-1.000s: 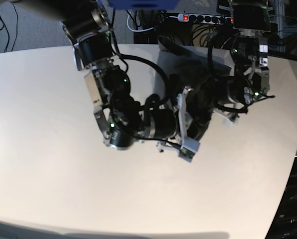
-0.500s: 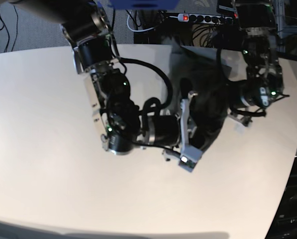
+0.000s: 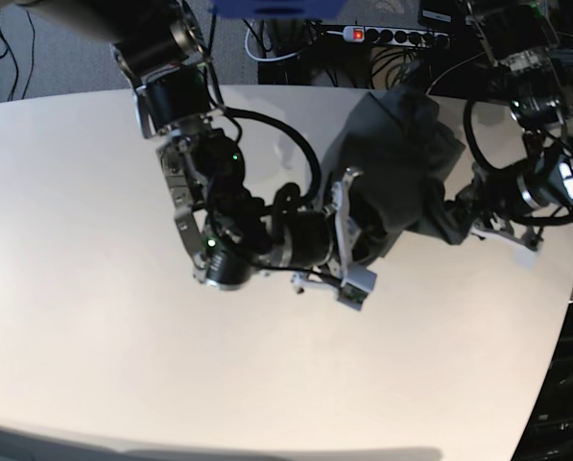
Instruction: Fold the T-shirt properly
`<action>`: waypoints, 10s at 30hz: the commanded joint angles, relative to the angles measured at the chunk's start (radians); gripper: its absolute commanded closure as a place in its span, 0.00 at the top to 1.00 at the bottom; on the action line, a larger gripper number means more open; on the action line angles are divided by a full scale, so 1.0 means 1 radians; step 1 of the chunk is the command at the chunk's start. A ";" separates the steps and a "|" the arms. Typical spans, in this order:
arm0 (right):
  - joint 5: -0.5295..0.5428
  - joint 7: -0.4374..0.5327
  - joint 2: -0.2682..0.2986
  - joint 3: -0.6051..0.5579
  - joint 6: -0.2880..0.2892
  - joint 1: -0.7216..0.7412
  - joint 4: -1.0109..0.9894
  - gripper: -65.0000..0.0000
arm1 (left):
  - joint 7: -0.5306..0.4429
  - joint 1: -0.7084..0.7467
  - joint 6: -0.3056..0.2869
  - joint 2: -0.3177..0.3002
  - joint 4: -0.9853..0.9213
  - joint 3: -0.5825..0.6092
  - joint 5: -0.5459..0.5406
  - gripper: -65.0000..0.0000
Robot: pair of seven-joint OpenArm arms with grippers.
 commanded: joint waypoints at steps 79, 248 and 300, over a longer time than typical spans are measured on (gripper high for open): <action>0.197 0.404 0.074 -0.427 0.003 0.157 -0.354 0.01 | -0.001 0.055 -0.002 -0.120 0.008 -0.061 -0.104 0.03; -0.225 0.864 0.235 -0.437 0.003 0.185 -1.106 0.01 | 0.016 -0.451 -0.002 -0.058 -0.478 0.459 0.279 0.03; -0.274 0.861 0.339 -0.438 0.003 0.177 -1.103 0.01 | -0.467 -0.657 0.000 0.097 -0.977 0.674 0.434 0.03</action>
